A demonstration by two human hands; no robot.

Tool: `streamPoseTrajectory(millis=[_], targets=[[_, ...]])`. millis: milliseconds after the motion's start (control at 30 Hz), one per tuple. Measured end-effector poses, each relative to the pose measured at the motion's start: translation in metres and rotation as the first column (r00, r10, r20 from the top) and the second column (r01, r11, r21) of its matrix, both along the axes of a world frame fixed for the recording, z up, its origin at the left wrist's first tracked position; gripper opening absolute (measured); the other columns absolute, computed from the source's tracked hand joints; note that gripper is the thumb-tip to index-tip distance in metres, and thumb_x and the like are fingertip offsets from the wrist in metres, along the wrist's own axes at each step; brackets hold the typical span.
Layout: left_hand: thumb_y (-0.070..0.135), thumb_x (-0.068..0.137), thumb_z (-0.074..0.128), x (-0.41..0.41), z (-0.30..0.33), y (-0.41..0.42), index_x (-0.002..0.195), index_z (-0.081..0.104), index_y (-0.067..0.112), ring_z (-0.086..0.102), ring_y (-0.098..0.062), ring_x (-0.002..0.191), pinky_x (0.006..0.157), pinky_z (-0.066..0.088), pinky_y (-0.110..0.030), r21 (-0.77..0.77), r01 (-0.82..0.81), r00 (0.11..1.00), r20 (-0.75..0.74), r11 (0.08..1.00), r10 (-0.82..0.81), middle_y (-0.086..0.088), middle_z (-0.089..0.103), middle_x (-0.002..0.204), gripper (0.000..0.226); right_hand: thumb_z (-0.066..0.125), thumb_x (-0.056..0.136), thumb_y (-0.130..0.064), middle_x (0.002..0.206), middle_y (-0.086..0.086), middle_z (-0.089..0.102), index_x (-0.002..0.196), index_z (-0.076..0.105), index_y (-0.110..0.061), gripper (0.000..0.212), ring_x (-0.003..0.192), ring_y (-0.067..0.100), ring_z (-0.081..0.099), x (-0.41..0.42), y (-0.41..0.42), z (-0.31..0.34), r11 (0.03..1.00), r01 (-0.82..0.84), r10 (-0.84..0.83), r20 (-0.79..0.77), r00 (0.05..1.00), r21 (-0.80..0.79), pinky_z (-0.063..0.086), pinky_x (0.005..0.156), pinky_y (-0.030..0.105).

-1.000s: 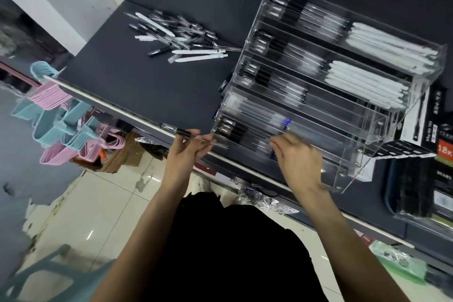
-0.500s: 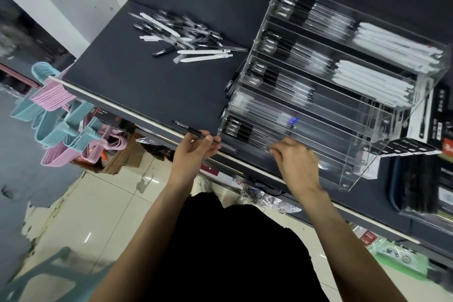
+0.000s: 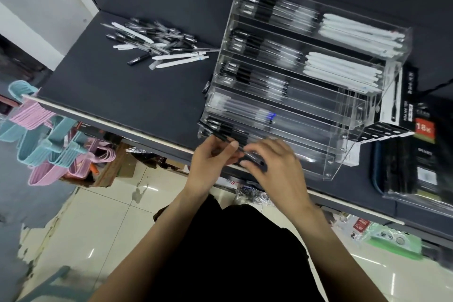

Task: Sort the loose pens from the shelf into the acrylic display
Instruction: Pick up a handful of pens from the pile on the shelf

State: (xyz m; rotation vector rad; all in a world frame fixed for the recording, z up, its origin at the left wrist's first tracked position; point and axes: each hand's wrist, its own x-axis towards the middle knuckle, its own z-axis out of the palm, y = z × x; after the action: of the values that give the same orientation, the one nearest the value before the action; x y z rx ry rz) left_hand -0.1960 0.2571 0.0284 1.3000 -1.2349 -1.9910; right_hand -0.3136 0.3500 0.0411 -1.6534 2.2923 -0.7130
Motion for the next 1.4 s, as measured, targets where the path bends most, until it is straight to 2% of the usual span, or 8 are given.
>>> streamPoseTrajectory(millis=[167, 233, 300, 400, 567, 800, 1067, 1400], targets=[[0.024, 0.089, 0.065, -0.020, 0.000, 0.009, 0.090, 0.064, 0.010, 0.069, -0.008, 0.082, 0.081, 0.054, -0.024, -0.303, 0.283, 0.953, 0.200, 0.910, -0.230, 0.002, 0.072, 0.085, 0.014, 0.077, 0.077, -0.016, 0.085, -0.006, 0.071, 0.091, 0.069, -0.020, 0.017, 0.072, 0.013, 0.065, -0.028, 0.019, 0.004, 0.987, 0.153, -0.152, 0.023, 0.988, -0.041, 0.053, 0.066, 0.025], [0.034, 0.090, 0.060, -0.019, -0.009, 0.008, 0.102, 0.066, 0.019, 0.065, -0.006, 0.091, 0.083, 0.049, -0.018, -0.575, 0.471, 0.874, 0.408, 0.669, -0.264, 0.007, 0.071, 0.096, 0.020, 0.076, 0.078, -0.013, 0.085, -0.005, 0.073, 0.092, 0.072, -0.019, 0.015, 0.067, 0.014, 0.065, -0.050, 0.038, 0.005, 0.976, 0.215, -0.216, -0.018, 0.976, -0.043, 0.052, 0.065, 0.024], [0.038, 0.090, 0.052, -0.016, -0.025, 0.005, 0.107, 0.067, 0.020, 0.061, -0.016, 0.096, 0.086, 0.048, -0.028, -0.716, 0.608, 0.789, 0.593, 0.343, -0.161, 0.004, 0.069, 0.102, 0.029, 0.075, 0.079, -0.011, 0.085, -0.002, 0.073, 0.091, 0.074, -0.018, 0.014, 0.064, 0.018, 0.067, -0.070, 0.059, 0.003, 0.964, 0.264, -0.263, -0.089, 0.961, 0.004, 0.052, 0.062, 0.027], [0.032, 0.089, 0.050, -0.011, -0.048, 0.004, 0.106, 0.070, 0.019, 0.058, -0.018, 0.100, 0.097, 0.041, -0.036, -0.735, 0.658, 0.751, 0.658, 0.163, -0.062, 0.005, 0.068, 0.105, 0.029, 0.073, 0.079, -0.006, 0.089, 0.002, 0.071, 0.090, 0.074, -0.015, 0.014, 0.066, 0.025, 0.069, -0.087, 0.073, -0.003, 0.956, 0.258, -0.227, -0.199, 0.953, 0.143, 0.054, 0.058, 0.032], [0.030, 0.089, 0.049, -0.008, -0.057, 0.006, 0.106, 0.071, 0.021, 0.059, -0.018, 0.097, 0.099, 0.043, -0.040, -0.683, 0.714, 0.692, 0.722, 0.154, 0.001, 0.006, 0.068, 0.102, 0.030, 0.061, 0.087, -0.005, 0.100, -0.006, 0.064, 0.115, 0.064, -0.028, 0.037, 0.083, 0.022, 0.067, -0.095, 0.061, -0.015, 0.885, 0.126, 0.041, -0.345, 0.938, 0.449, 0.052, 0.065, 0.031], [0.031, 0.090, 0.046, -0.013, -0.054, 0.009, 0.102, 0.070, 0.020, 0.061, -0.020, 0.096, 0.097, 0.042, -0.040, -0.644, 0.747, 0.643, 0.763, 0.167, 0.070, 0.004, 0.068, 0.098, 0.029, 0.047, 0.084, 0.014, 0.114, 0.005, 0.061, 0.123, 0.061, -0.015, 0.050, 0.104, 0.027, 0.061, -0.103, 0.050, -0.024, 0.798, -0.037, 0.212, -0.223, 0.951, 0.602, 0.049, 0.087, 0.036], [0.028, 0.089, 0.045, -0.012, -0.053, 0.008, 0.105, 0.070, 0.018, 0.062, -0.022, 0.097, 0.096, 0.045, -0.045, -0.611, 0.766, 0.618, 0.785, 0.198, 0.032, 0.002, 0.068, 0.100, 0.031, 0.043, 0.083, 0.014, 0.132, 0.003, 0.053, 0.140, 0.043, -0.027, 0.069, 0.119, 0.026, 0.052, -0.091, 0.056, -0.022, 0.835, -0.055, 0.165, -0.154, 0.974, 0.547, 0.045, 0.093, 0.039], [0.026, 0.088, 0.043, -0.011, -0.055, -0.001, 0.105, 0.070, 0.019, 0.062, -0.023, 0.095, 0.096, 0.044, -0.042, -0.632, 0.761, 0.640, 0.769, 0.146, -0.008, 0.002, 0.068, 0.099, 0.032, 0.055, 0.088, -0.007, 0.112, -0.003, 0.064, 0.115, 0.066, -0.022, 0.033, 0.106, 0.020, 0.059, -0.079, 0.052, -0.039, 0.939, 0.025, 0.011, -0.103, 0.995, 0.344, 0.052, 0.083, 0.038]])
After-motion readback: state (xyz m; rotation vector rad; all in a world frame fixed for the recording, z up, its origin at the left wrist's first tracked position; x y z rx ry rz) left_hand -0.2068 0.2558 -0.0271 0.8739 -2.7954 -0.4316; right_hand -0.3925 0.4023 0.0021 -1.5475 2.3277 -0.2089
